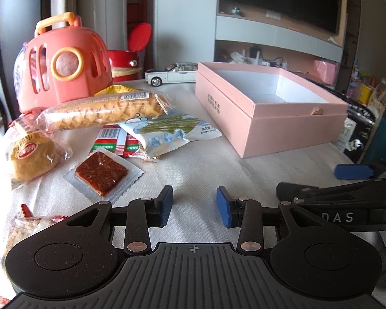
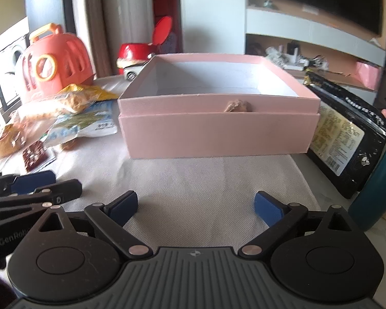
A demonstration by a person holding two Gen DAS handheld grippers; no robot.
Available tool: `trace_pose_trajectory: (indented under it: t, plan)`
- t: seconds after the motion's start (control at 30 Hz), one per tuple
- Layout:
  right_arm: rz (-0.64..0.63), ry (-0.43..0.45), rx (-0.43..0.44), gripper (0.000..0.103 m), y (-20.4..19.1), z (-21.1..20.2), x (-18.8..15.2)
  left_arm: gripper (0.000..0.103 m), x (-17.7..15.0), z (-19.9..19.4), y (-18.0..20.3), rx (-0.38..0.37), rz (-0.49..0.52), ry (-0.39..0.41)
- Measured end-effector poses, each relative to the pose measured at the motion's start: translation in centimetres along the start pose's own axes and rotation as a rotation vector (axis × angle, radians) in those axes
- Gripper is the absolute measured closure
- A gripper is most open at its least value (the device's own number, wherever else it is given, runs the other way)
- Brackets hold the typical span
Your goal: Organize snacks
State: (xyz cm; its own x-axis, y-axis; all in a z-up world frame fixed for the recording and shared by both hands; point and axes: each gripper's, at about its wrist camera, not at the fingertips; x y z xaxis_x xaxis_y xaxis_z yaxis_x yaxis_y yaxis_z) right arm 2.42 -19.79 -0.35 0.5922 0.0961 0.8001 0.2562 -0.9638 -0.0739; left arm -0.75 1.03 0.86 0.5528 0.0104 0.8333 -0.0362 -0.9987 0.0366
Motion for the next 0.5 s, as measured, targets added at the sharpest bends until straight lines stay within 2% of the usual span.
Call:
trace_pose_trajectory:
  t: [0.13, 0.23, 0.37, 0.5]
  plan:
    - [-0.035, -0.031, 0.049, 0.005, 0.6, -0.1, 0.3, 0.06, 1.5, -3.9, -2.0, -0.034, -0.009, 0.056]
    - [-0.065, -0.049, 0.072, 0.005, 0.7, -0.3, 0.3, 0.058, 2.9, -6.8, -5.8, -0.007, -0.099, 0.075]
    - [-0.082, -0.078, 0.089, 0.004, 1.0, -0.5, 0.5, 0.06, 2.2, -8.0, -11.5, 0.11, -0.218, -0.013]
    - [-0.1, -0.107, 0.1, 0.0, 0.9, -0.1, 0.9, 0.06, -0.2, -7.0, -14.1, 0.149, -0.273, -0.114]
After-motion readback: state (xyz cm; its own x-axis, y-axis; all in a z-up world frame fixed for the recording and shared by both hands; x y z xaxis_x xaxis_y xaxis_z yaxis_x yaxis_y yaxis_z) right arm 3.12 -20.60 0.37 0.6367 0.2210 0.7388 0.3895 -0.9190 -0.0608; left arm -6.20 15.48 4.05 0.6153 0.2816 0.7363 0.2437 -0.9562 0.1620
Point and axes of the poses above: each gripper's, at about its wrist camera, not at the fingertips, and z roughly the way its jaws point, y to its right, x to its top, and after that the axes turned 3 degrees about y, right-handed
